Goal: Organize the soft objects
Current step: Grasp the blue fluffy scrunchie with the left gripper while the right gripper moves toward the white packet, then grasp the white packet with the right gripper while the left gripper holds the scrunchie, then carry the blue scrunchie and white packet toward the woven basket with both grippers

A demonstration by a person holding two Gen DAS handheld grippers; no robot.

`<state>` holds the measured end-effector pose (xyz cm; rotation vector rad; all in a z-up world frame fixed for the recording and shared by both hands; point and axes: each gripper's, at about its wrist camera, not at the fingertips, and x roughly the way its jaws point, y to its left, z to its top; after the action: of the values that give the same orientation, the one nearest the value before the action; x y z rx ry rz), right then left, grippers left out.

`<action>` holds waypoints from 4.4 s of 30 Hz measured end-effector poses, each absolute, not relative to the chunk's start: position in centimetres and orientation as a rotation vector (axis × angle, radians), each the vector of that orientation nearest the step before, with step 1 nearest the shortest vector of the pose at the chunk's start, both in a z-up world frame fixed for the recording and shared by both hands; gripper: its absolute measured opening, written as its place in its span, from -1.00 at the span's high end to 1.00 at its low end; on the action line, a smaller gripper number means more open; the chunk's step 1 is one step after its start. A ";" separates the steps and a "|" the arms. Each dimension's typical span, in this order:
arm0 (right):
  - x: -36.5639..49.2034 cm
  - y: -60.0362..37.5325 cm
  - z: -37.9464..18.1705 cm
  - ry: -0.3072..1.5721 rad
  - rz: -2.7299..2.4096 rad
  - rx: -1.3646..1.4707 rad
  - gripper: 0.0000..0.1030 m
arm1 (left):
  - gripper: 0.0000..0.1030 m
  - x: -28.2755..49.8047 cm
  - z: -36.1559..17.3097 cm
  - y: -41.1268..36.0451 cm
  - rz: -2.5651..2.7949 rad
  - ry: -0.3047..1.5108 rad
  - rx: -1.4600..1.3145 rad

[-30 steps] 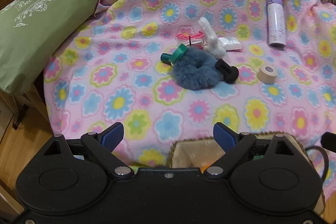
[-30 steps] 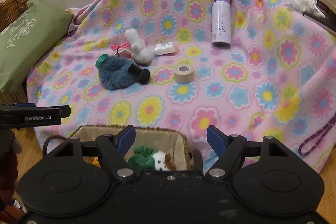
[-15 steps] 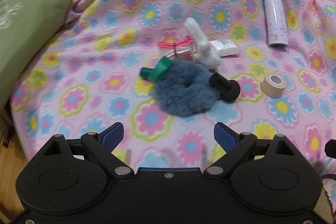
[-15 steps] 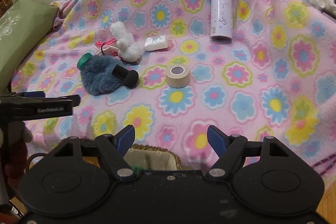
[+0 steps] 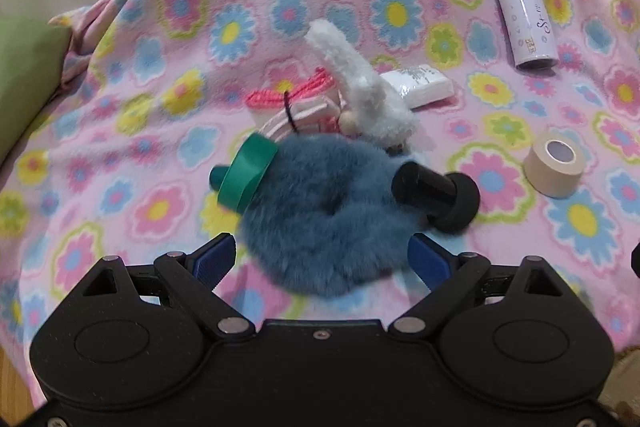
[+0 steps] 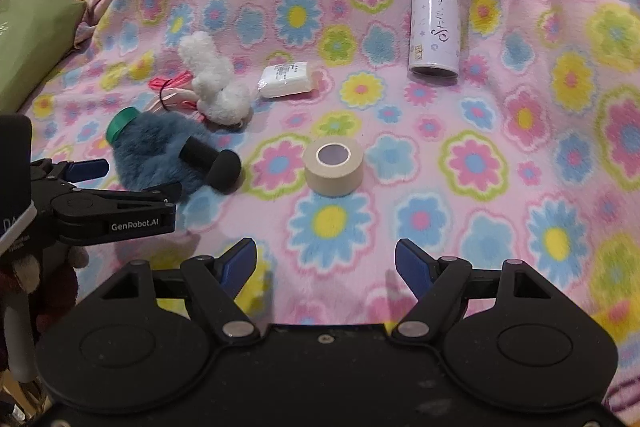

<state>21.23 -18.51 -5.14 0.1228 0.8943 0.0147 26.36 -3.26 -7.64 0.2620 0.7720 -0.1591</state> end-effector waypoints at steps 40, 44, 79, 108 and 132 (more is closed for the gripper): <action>45.3 -14.9 -9.2 0.887 -0.003 0.155 -0.68 | -0.96 30.9 -11.1 -1.7 -0.211 0.736 0.112; 46.3 -13.9 -10.5 0.899 0.004 0.146 -0.67 | -0.96 30.8 -11.1 -1.7 -0.210 0.735 0.112; 28.8 -17.8 -7.3 0.967 0.248 0.310 0.50 | -0.26 27.2 -8.9 1.2 -0.256 0.861 0.033; 26.1 -11.2 -9.1 0.747 0.142 -0.419 -0.58 | -0.94 26.1 -7.7 1.5 -0.213 0.753 0.163; 26.8 -13.7 -7.6 0.762 0.114 -0.221 -0.12 | -0.84 26.4 -9.5 -1.5 -0.182 0.760 0.336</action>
<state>26.76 -13.73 -7.65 -0.2211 0.7619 0.1141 26.43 -1.52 -9.49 0.3363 0.7597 -0.1821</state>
